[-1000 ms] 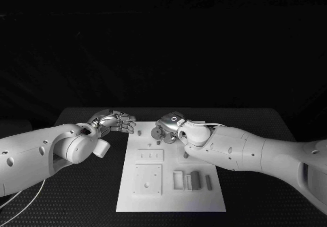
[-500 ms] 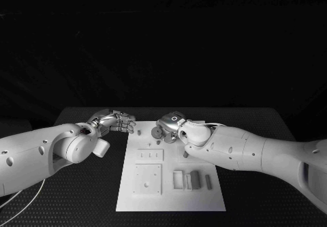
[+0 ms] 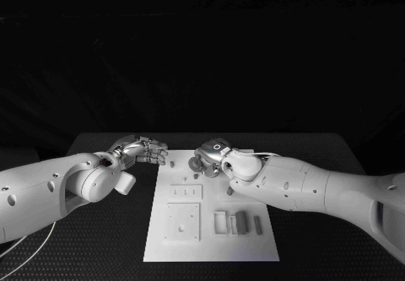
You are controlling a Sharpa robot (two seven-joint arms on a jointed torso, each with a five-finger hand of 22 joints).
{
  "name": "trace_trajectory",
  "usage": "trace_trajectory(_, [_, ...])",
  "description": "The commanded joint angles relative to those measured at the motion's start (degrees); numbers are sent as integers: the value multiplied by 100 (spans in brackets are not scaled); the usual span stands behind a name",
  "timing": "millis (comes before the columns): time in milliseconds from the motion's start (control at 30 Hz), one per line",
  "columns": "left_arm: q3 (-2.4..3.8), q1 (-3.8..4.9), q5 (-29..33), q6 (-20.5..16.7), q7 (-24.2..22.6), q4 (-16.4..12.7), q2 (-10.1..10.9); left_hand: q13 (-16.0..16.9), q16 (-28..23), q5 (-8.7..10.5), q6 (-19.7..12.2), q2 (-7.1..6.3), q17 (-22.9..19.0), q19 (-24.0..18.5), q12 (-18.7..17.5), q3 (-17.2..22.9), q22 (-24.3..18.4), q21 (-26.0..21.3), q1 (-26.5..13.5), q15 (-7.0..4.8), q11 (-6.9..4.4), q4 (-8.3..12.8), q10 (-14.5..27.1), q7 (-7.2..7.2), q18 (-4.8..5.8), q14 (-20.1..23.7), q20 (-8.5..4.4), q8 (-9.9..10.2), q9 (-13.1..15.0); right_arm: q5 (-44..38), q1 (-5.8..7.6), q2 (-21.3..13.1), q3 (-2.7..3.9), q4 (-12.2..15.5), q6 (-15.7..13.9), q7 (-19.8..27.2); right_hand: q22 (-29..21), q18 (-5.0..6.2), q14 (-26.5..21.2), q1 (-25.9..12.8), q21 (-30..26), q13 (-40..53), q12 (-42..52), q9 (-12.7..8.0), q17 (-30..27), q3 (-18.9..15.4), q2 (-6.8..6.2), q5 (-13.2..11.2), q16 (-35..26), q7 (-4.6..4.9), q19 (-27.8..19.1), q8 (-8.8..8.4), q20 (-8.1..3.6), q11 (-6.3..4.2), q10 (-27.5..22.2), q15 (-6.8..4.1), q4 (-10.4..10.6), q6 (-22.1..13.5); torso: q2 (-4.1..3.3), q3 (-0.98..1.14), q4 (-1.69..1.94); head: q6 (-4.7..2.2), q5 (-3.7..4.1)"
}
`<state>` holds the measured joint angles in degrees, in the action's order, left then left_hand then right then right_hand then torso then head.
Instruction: Assemble the parts on the task board
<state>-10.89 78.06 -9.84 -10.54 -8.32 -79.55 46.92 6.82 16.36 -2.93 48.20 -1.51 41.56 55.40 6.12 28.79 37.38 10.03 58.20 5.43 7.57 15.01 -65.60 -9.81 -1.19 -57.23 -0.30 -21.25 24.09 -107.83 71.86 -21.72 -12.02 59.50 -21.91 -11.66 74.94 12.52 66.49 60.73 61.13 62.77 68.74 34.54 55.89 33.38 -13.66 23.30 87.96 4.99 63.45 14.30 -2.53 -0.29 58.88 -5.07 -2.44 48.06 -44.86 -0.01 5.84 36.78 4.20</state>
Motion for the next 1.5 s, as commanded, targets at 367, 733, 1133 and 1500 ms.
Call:
trace_trajectory(367, [3,3,-10,88,-44,-14,-7,-5,-38,3,-37,-48,9,16,-27,-3,7,-32,3,37,30,-36,-15,-18,-114,-14,39,14,-9,-7,-31,14,-19,68,156,20,85,248,-8,16,-26,-8,12,-2,13,1,-56,1,-26,201,-4,-24,-12,103,-125,0,59,799,-1,3,-2,-9,21])
trace_trajectory(733, [3,3,-10,86,-42,6,-9,-4,-41,3,-38,-49,12,16,-30,-4,9,-34,3,37,30,-37,-16,-19,-114,-14,39,14,-10,-19,-31,8,-19,68,93,-136,85,248,6,-45,-30,-17,17,-5,22,-18,-95,1,-29,200,4,-26,-8,105,-124,0,169,799,-1,-1,-3,-3,21])
trace_trajectory(1133, [3,3,-10,87,-41,16,-13,-4,-43,3,-39,-49,14,17,-32,-4,10,-35,3,37,31,-38,-16,-19,-114,-15,39,13,-10,82,-31,31,-18,89,-17,-226,89,248,35,-452,-51,-49,31,-15,44,-117,-215,6,-42,191,13,-33,-26,95,-125,-12,649,801,0,-6,6,-2,31])
trace_trajectory(1500, [3,3,-10,87,-42,13,-15,-4,-45,4,-41,-53,16,17,-35,-8,12,-37,-3,37,31,-42,-17,-20,-113,-16,40,13,-11,143,-31,45,-17,87,-10,-204,86,248,23,-639,-78,-70,45,1,60,-200,-308,-1961,-46,173,-25,-30,-117,73,-146,-35,1087,783,-1,-5,0,-6,39])
